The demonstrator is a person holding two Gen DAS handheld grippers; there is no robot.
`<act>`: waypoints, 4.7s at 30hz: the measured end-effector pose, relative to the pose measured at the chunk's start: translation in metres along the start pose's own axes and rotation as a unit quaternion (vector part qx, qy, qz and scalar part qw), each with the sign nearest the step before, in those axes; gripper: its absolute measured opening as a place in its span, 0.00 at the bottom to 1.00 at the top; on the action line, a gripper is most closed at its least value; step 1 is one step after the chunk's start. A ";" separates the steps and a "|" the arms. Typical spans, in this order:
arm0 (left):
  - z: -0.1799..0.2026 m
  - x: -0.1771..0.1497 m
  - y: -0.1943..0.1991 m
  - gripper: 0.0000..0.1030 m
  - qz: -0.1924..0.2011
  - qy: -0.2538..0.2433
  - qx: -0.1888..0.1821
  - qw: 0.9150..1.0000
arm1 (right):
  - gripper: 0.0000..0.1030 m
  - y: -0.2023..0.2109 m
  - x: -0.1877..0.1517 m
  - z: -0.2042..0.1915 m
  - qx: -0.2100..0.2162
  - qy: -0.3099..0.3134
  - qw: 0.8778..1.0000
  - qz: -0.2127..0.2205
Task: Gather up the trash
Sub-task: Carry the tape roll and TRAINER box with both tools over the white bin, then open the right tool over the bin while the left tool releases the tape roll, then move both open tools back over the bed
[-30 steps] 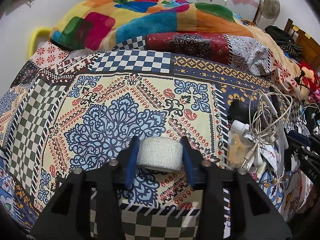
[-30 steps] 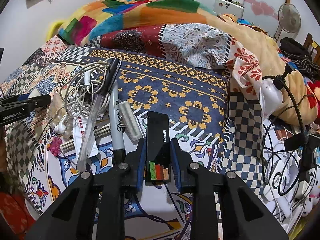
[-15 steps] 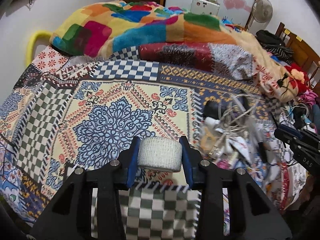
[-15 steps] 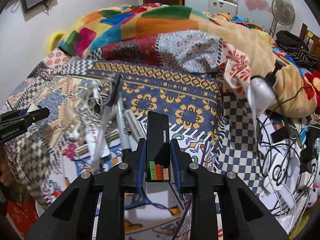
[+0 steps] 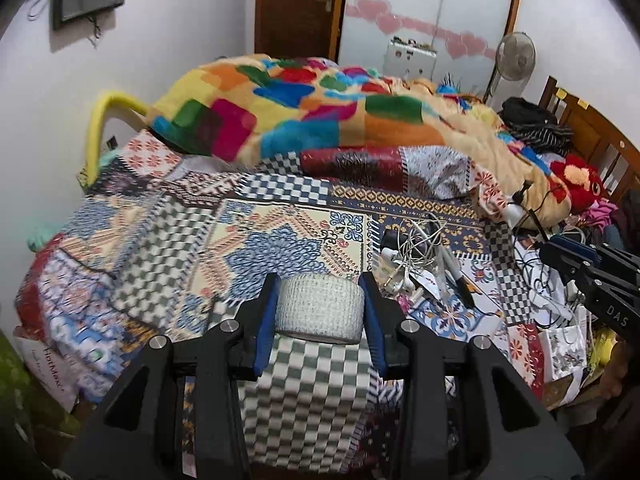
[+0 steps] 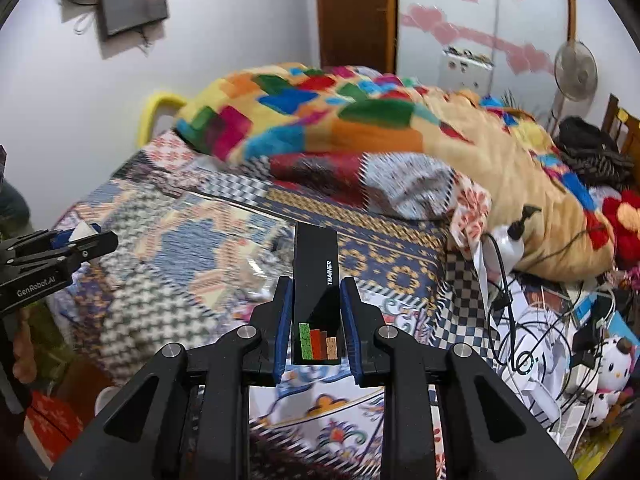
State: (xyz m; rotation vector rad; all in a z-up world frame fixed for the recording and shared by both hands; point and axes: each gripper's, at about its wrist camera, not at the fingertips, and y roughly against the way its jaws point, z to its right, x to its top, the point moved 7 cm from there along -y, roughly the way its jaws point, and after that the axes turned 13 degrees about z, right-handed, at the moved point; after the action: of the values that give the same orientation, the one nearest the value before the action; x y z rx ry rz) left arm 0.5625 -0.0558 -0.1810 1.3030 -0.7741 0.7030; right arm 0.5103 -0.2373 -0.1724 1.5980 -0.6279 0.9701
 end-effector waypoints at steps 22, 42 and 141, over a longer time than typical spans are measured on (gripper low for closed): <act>-0.113 -0.061 0.209 0.38 0.048 0.059 0.084 0.994 | 0.21 0.111 0.007 -0.165 0.119 0.056 0.990 0.045; -0.218 -0.226 0.262 0.38 -0.043 0.167 0.161 0.972 | 0.21 0.106 -0.103 -0.340 0.253 0.148 0.954 -0.068; 0.023 -0.038 0.178 0.51 0.069 0.055 0.063 0.994 | 0.37 0.140 -0.002 -0.044 0.069 0.023 0.994 0.081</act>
State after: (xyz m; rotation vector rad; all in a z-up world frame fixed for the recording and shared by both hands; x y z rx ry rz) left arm 0.3932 -0.0551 -0.1105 1.3203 -0.7452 0.9392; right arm 0.3840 -0.2304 -0.0977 1.6601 -0.6782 1.1896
